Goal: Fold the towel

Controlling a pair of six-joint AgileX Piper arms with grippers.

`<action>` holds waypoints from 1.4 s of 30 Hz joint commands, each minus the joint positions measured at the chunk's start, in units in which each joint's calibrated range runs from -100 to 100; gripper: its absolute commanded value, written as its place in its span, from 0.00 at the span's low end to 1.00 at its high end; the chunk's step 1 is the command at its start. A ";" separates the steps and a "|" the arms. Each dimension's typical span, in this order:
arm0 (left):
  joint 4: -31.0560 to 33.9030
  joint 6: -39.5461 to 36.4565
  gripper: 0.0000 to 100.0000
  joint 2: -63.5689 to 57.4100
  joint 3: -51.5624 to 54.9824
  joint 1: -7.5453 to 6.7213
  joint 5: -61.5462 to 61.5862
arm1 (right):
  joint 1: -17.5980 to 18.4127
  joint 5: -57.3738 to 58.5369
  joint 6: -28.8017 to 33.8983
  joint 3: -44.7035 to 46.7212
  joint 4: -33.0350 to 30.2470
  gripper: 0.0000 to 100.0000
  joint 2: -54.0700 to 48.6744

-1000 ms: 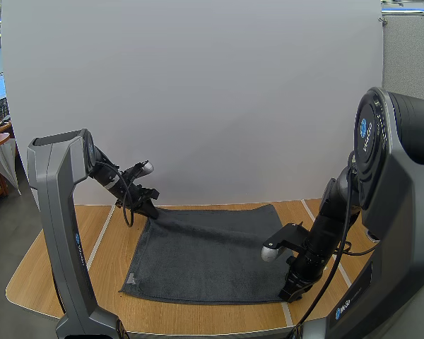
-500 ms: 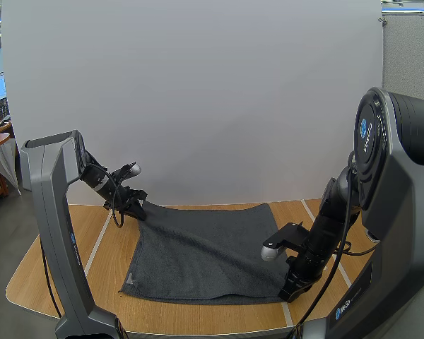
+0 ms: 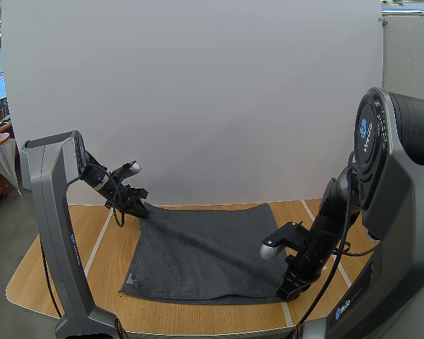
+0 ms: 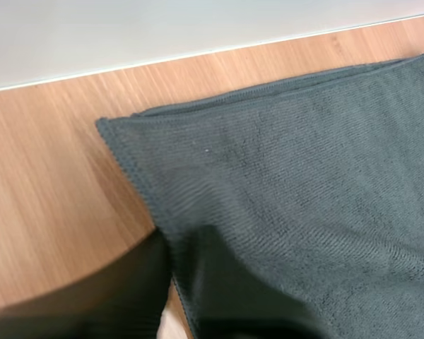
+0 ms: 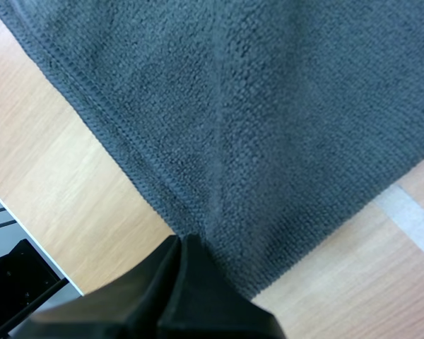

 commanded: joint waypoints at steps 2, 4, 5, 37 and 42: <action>-1.96 0.85 0.92 -0.17 0.13 -0.19 0.74 | -0.06 0.81 -0.42 0.45 0.38 0.00 -0.72; -2.56 0.85 1.00 -0.17 0.13 -0.19 0.74 | -0.06 0.98 -0.42 0.45 0.37 0.00 -0.72; -2.70 0.85 1.00 -0.17 0.13 -0.19 0.74 | -0.06 0.98 -0.42 0.45 0.37 0.00 -0.72; 0.16 13.82 1.00 -30.84 29.16 -0.10 0.74 | -0.06 -7.54 -2.37 -17.51 21.38 0.00 4.67; -1.50 16.48 0.93 -31.11 36.48 -0.25 0.74 | 0.19 -11.03 -5.30 -21.12 27.84 0.00 12.65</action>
